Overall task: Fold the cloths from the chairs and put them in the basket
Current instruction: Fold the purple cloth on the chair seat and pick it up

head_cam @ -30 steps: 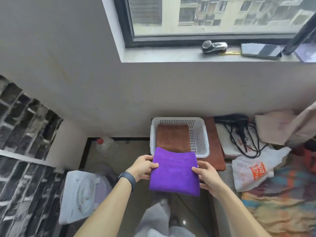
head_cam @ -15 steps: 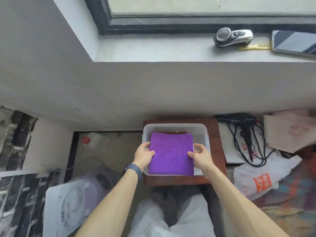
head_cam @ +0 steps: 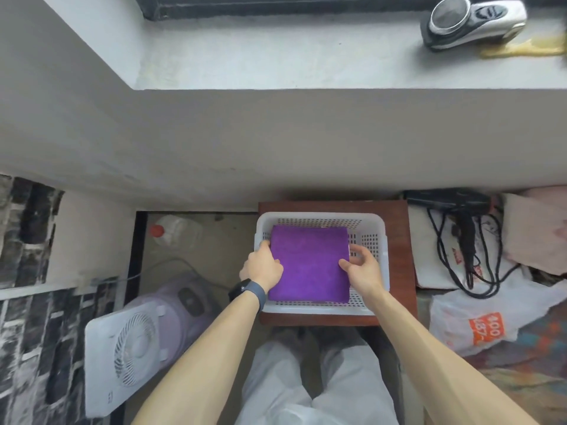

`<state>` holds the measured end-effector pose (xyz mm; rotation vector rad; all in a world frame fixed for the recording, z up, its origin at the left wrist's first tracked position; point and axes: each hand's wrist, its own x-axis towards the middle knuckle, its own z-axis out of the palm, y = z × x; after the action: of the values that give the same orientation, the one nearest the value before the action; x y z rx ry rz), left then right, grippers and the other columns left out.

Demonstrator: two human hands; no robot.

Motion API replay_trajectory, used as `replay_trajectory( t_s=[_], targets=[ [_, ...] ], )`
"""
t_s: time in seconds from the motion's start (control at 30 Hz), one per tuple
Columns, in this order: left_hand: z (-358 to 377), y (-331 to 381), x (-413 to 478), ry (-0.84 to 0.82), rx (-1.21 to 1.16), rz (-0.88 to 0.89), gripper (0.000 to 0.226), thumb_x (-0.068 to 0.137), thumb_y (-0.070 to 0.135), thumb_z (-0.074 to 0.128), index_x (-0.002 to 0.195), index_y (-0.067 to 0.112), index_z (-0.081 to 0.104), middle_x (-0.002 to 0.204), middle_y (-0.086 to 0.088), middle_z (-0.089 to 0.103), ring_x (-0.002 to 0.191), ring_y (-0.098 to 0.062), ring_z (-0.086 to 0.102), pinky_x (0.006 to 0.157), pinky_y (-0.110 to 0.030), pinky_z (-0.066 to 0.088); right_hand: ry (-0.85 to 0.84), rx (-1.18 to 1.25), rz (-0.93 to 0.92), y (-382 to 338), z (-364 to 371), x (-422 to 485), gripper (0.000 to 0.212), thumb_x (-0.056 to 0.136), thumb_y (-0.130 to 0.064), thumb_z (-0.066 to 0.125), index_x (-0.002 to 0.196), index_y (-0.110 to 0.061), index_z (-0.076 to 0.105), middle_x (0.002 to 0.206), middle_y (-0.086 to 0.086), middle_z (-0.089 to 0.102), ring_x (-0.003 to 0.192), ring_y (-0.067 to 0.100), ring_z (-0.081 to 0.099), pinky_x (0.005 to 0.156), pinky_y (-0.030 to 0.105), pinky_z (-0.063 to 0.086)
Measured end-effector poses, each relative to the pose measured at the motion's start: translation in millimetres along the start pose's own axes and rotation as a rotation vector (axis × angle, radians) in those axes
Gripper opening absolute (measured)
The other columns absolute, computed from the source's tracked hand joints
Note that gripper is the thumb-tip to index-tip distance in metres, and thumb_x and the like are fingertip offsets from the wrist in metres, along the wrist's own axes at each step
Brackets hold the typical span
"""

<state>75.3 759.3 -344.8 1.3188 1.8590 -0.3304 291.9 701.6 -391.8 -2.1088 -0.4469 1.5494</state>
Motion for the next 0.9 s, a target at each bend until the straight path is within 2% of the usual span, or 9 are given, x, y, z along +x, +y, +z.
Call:
replay_trajectory(
  t_s=[0.1,0.2,0.3,0.37,0.43,0.5,0.57,0.73,0.9],
  targets=[
    [2.6,4.3,-0.7,0.031,0.115,0.013,0.046,0.098,0.025,0.050,0.142,0.021,0.037,0.128,-0.010,0.060,0.109,-0.035,0.062,0.085,-0.042,0.052,0.017,-0.007,0.013,0.4,3.1,-4.3,0.038,0.099,-0.022,0.063,0.133,-0.030,0.050,0.116,-0.002,0.067,0.104,0.020,0.068,0.087,0.046,0.061],
    [12.3,2.8,-5.8,0.285,0.337,0.233,0.057,0.092,0.026,0.054,0.146,0.017,0.038,0.135,-0.009,0.052,0.112,-0.031,0.056,0.080,-0.039,0.048,0.182,-0.179,-0.120,4.5,11.5,-13.6,0.045,0.098,-0.032,0.061,0.140,-0.026,0.046,0.127,-0.004,0.058,0.121,0.021,0.058,0.101,0.044,0.053],
    [28.4,0.6,0.2,0.415,0.442,0.565,0.061,0.089,0.038,0.056,0.144,0.015,0.047,0.142,-0.010,0.052,0.128,-0.029,0.049,0.100,-0.043,0.044,0.386,-0.479,-0.498,8.5,27.5,-21.5,0.048,0.097,-0.038,0.051,0.142,-0.023,0.045,0.148,0.000,0.045,0.138,0.019,0.039,0.114,0.037,0.033],
    [40.6,-3.7,12.3,0.352,0.489,0.597,0.067,0.093,0.047,0.046,0.151,0.016,0.038,0.155,-0.011,0.039,0.145,-0.031,0.033,0.118,-0.050,0.026,0.364,-0.748,-0.681,12.3,40.6,-14.9,0.052,0.100,-0.038,0.044,0.149,-0.024,0.040,0.159,0.001,0.035,0.148,0.019,0.028,0.120,0.039,0.024],
    [52.0,-10.5,26.9,0.317,0.506,0.575,0.071,0.095,0.053,0.039,0.156,0.020,0.027,0.162,-0.010,0.025,0.151,-0.029,0.019,0.122,-0.053,0.012,0.274,-0.936,-0.686,19.7,46.9,0.5,0.056,0.104,-0.041,0.034,0.158,-0.028,0.027,0.167,0.000,0.020,0.156,0.018,0.008,0.125,0.047,0.013],
    [62.3,-15.9,39.9,0.314,0.510,0.580,0.073,0.094,0.056,0.037,0.157,0.022,0.024,0.164,-0.010,0.021,0.152,-0.028,0.016,0.121,-0.057,0.010,0.232,-1.000,-0.630,30.2,43.7,19.9,0.058,0.105,-0.046,0.026,0.160,-0.034,0.015,0.170,-0.003,0.009,0.156,0.014,-0.005,0.126,0.050,0.002],
    [71.9,-17.2,50.0,0.311,0.514,0.581,0.075,0.093,0.058,0.037,0.157,0.021,0.022,0.164,-0.012,0.018,0.152,-0.030,0.012,0.119,-0.061,0.008,0.221,-1.006,-0.629,38.9,38.6,35.4,0.059,0.104,-0.050,0.024,0.160,-0.037,0.010,0.170,-0.005,0.008,0.156,0.013,-0.006,0.125,0.051,0.001],
    [85.1,-20.2,64.5,0.331,0.531,0.568,0.079,0.093,0.058,0.034,0.157,0.017,0.012,0.165,-0.017,0.012,0.153,-0.034,0.006,0.117,-0.067,0.001,0.212,-1.001,-0.656,44.6,44.6,47.9,0.061,0.102,-0.048,0.031,0.160,-0.033,0.017,0.169,-0.001,0.013,0.157,0.018,0.001,0.125,0.055,0.010],
    [90.2,-22.7,72.7,0.322,0.532,0.587,0.078,0.094,0.057,0.031,0.158,0.017,0.012,0.164,-0.019,0.009,0.153,-0.035,0.003,0.120,-0.060,-0.003,0.194,-0.987,-0.615,48.1,48.6,53.0,0.062,0.101,-0.048,0.030,0.160,-0.031,0.019,0.169,0.000,0.013,0.156,0.021,0.011,0.125,0.055,0.008]
  ],
)
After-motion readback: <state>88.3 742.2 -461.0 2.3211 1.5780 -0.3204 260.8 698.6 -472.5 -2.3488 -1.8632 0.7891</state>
